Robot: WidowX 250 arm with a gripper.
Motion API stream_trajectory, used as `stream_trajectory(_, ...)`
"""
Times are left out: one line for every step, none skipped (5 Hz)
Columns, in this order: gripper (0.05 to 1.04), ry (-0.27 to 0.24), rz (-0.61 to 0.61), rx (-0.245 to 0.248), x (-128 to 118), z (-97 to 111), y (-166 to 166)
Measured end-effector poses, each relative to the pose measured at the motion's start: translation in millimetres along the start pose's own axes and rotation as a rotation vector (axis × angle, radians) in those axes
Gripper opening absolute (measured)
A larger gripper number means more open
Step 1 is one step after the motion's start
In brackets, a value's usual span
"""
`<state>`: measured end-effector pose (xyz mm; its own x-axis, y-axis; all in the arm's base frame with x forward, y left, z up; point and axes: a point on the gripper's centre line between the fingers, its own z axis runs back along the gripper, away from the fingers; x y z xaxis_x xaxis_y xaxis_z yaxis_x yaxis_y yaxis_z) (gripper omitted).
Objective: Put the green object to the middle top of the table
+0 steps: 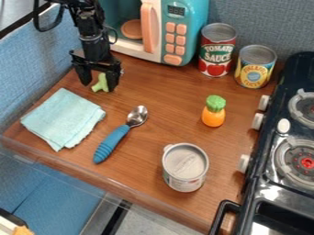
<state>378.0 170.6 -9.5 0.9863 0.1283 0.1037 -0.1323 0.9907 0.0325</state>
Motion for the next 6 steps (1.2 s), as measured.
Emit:
stream_trajectory(0.945,0.018,-0.007,0.018,3,-10,-3)
stream_trajectory(0.685,0.016,-0.003,0.03,4,-9,-3)
stream_trajectory(0.648,0.02,-0.002,0.024,3,-10,-5)
stream_trajectory(0.647,-0.017,-0.016,-0.008,8,3,-28)
stream_trajectory(0.647,-0.061,-0.055,-0.06,20,18,-66)
stream_trajectory(0.647,-0.063,-0.117,-0.082,24,20,-99)
